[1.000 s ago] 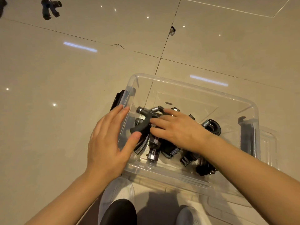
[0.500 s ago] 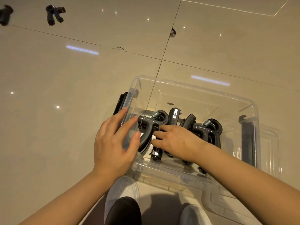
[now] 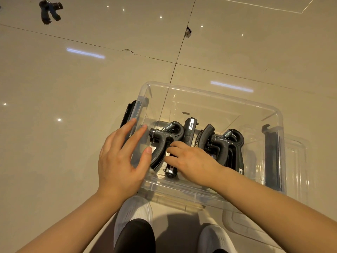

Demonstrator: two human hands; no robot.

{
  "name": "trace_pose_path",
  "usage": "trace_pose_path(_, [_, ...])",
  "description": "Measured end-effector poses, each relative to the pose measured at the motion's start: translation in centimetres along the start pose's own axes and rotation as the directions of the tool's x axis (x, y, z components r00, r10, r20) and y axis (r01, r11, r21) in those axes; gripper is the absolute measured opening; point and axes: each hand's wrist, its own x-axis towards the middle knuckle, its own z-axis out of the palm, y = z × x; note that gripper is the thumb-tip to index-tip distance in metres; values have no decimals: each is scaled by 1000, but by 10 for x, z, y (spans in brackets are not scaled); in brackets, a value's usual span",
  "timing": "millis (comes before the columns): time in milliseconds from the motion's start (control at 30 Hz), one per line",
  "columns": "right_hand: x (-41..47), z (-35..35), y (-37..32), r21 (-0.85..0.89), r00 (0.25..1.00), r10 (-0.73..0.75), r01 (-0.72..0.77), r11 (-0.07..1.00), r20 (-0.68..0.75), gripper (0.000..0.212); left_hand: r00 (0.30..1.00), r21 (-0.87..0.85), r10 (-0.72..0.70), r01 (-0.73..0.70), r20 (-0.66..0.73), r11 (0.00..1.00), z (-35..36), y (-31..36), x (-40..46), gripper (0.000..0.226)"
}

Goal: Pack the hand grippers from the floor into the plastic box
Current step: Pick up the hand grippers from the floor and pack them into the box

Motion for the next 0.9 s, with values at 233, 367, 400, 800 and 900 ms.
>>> trace_pose_path(233, [-1,3,7,60,999,-29,29,998,12,37,1000,30,15,-15,5,999,0,0,-1,52])
trace_pose_path(367, [-5,-9,9,56,1000,-19,19,998,-5,48,1000,29,24,-24,-3,999,-1,1,-1,52])
trace_pose_path(400, [-9,-16,14,56,1000,29,-29,998,-5,55,1000,29,28,-27,-3,999,0,1,-1,51])
trace_pose_path(800, [-41,-26,42,-162,903,395,-370,915,170,83,997,62,77,-77,10,995,1,-1,0,52])
trace_pose_path(900, [-42,-27,42,-164,903,393,-367,916,175,83,997,59,74,-74,12,996,0,0,1,52])
